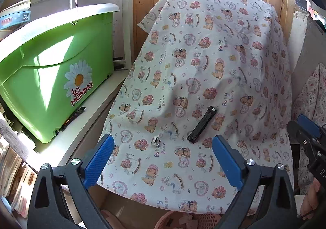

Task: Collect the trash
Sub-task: 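Raise both tools back toward the chair, then close the left gripper on the small silver metal item on the sheet, then close the right gripper on the black hair clip while the left holds the metal item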

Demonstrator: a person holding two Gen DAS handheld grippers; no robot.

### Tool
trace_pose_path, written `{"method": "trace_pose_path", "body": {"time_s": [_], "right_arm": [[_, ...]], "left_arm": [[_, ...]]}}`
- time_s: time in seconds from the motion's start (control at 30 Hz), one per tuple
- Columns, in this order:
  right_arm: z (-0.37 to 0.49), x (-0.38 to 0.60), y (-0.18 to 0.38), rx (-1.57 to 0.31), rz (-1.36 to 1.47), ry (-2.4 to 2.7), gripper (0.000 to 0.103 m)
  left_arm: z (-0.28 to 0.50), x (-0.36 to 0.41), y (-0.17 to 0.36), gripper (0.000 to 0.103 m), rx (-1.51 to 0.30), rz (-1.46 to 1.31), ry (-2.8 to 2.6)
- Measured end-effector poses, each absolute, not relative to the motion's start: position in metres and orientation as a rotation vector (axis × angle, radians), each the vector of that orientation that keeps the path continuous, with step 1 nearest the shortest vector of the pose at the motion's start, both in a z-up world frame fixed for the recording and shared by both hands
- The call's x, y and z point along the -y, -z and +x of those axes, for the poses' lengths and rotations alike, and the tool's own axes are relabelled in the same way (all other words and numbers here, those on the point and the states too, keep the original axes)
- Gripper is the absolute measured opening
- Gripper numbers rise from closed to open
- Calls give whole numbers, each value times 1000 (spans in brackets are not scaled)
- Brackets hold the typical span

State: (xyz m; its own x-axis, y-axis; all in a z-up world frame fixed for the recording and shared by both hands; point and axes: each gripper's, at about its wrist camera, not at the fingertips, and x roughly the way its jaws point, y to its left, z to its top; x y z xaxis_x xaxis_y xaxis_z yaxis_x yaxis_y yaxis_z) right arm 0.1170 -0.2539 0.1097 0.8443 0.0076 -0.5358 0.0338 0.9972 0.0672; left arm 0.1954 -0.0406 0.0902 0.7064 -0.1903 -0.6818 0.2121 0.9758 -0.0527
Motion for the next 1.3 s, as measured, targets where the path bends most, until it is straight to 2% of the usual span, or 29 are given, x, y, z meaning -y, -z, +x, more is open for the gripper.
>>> {"method": "trace_pose_path", "body": {"time_s": [0.2,0.33,0.53,0.6,0.67,0.93,1.13,1.23,1.3], "right_arm": [[149,278,-85,-586,103,32,66],[167,303,-59,-678,255,26,66],[193,306,-39,-752,304,2,66],[197,304,-33,-769,313,4,66],[198,302,-27,-787,319,0,66],[200,296,-10,-834,258,28,66],[200,299,-5,-847,260,38,66],[201,299,-6,-847,252,39,66],[206,294,-5,-845,242,42,66]], "left_arm": [[240,33,-56,96,-802,9,204],[265,35,-34,82,-925,-79,292],[301,46,-14,78,-1013,-112,267],[312,49,1,74,-1103,-68,211],[320,50,19,59,-1171,-32,169],[337,52,39,49,-1193,-25,153],[339,53,49,31,-1219,0,152],[341,52,50,16,-1217,1,145],[340,52,48,16,-1219,-4,159]]}}
